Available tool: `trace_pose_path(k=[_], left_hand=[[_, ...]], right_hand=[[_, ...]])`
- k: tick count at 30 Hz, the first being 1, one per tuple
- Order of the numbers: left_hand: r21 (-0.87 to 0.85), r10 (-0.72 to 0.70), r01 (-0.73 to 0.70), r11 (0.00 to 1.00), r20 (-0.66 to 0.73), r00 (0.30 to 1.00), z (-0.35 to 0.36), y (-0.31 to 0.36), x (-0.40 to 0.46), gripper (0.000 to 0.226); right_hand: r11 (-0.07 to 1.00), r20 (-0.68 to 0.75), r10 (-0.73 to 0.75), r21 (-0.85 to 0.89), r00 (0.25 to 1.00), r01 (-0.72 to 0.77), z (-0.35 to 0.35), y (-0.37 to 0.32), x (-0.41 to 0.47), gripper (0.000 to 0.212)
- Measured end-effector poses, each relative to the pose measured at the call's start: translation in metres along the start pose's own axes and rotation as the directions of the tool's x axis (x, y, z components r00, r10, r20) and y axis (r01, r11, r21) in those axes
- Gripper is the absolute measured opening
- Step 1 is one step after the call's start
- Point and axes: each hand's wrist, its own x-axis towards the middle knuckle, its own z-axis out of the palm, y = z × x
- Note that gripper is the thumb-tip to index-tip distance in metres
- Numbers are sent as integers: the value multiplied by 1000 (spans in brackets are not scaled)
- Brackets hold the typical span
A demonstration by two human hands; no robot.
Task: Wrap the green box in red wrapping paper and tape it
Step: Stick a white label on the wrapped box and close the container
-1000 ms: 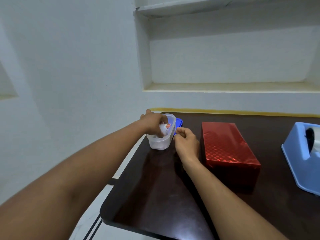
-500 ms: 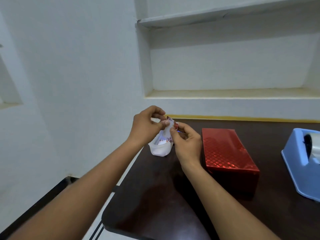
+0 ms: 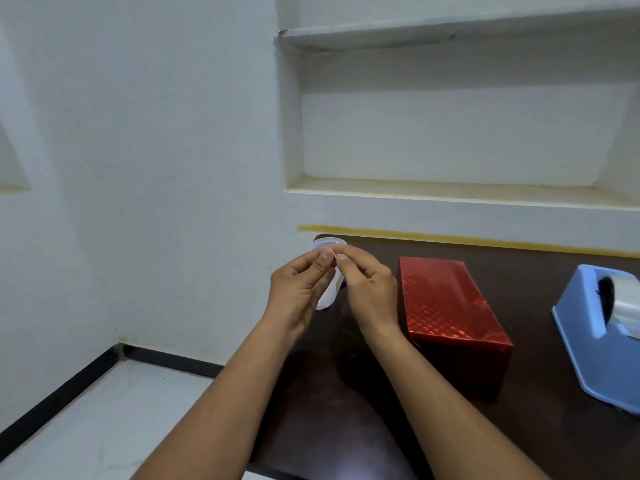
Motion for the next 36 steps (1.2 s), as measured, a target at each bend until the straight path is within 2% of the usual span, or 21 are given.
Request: trace_pose_path(k=[3, 6, 12, 18, 25, 32, 36], left_hand=[[9, -8, 8, 1000, -48, 999, -6, -2, 3, 26], [6, -39, 39, 999, -63, 997, -10, -5, 6, 28], [-25, -67, 66, 998, -23, 998, -9, -2, 6, 49], [-178, -155, 158, 971, 33, 987, -11, -2, 7, 44], [-224, -179, 191, 956, 73, 981, -18, -2, 11, 49], [-241, -198, 216, 946, 99, 975, -18, -1, 10, 36], [-247, -213, 231, 941, 97, 972, -18, 0, 9, 22]], right_hand=[[997, 40, 60, 39, 997, -61, 0, 1, 3, 23], [999, 56, 36, 23, 998, -38, 0, 4, 4, 24], [998, 62, -54, 19, 997, 53, -1, 4, 3, 30], [996, 60, -53, 75, 997, 49, 0, 6, 3, 26], [986, 103, -10, 165, 995, -7, 1, 4, 3, 25], [966, 109, 70, 240, 992, -94, 1, 5, 3, 19], [954, 131, 104, 269, 986, -136, 1, 2, 1, 19]])
